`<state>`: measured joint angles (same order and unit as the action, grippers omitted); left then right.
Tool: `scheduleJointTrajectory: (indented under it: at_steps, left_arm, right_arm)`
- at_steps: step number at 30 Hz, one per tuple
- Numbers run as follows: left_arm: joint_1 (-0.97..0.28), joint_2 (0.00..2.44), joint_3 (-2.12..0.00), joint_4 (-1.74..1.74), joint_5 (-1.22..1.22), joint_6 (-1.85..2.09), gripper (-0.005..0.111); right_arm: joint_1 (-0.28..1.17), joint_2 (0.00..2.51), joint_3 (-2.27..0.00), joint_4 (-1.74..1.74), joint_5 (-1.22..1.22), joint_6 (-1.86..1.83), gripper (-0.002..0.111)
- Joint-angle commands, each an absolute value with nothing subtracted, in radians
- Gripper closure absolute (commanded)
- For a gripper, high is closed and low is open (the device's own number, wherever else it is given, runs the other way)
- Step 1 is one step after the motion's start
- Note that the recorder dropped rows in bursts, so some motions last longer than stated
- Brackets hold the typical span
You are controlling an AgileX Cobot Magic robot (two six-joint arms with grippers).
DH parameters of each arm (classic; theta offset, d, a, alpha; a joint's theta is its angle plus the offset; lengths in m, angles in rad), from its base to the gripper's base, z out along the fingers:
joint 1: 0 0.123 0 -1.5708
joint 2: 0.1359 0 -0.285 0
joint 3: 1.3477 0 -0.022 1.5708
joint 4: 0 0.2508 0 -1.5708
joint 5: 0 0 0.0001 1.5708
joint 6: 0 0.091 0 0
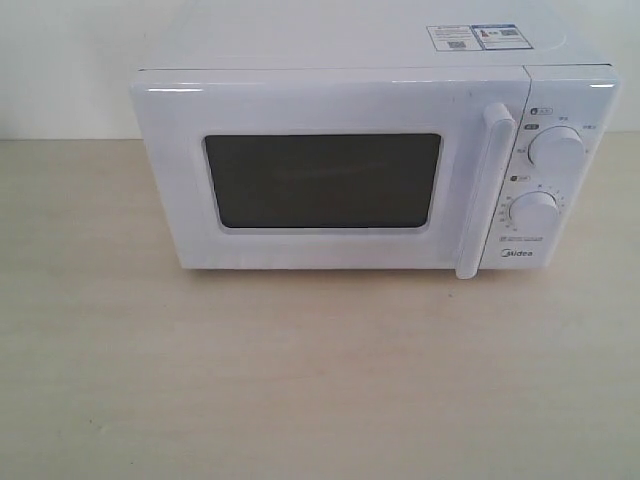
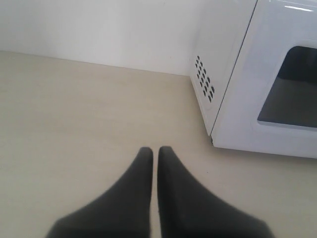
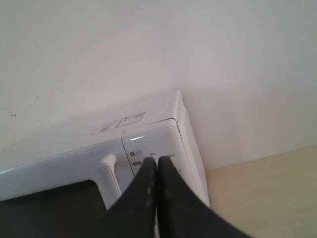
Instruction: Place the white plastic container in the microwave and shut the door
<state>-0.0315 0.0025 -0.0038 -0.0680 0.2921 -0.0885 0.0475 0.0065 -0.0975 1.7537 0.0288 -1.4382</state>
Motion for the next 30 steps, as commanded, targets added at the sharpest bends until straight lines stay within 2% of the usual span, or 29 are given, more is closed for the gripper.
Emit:
scheduleJointTrajectory:
  at_steps: [1,17,23,30]
  left_arm:
    - [-0.029,0.0,0.0,-0.066,0.291,-0.097,0.102]
    - [-0.029,0.0,0.0,-0.066,0.291,-0.097,0.102]
    - [-0.029,0.0,0.0,-0.066,0.291,-0.097,0.102]
    - [-0.029,0.0,0.0,-0.066,0.291,-0.097,0.102]
  right_arm:
    - [0.04,0.0,-0.082,1.744,0.028,-1.448,0.108]
    - [0.04,0.0,-0.082,1.696,0.014,-1.417,0.108]
    - [0.04,0.0,-0.082,1.114,0.029,-1.022,0.108]
    - [0.04,0.0,-0.082,0.14,0.097,-0.116,0.108]
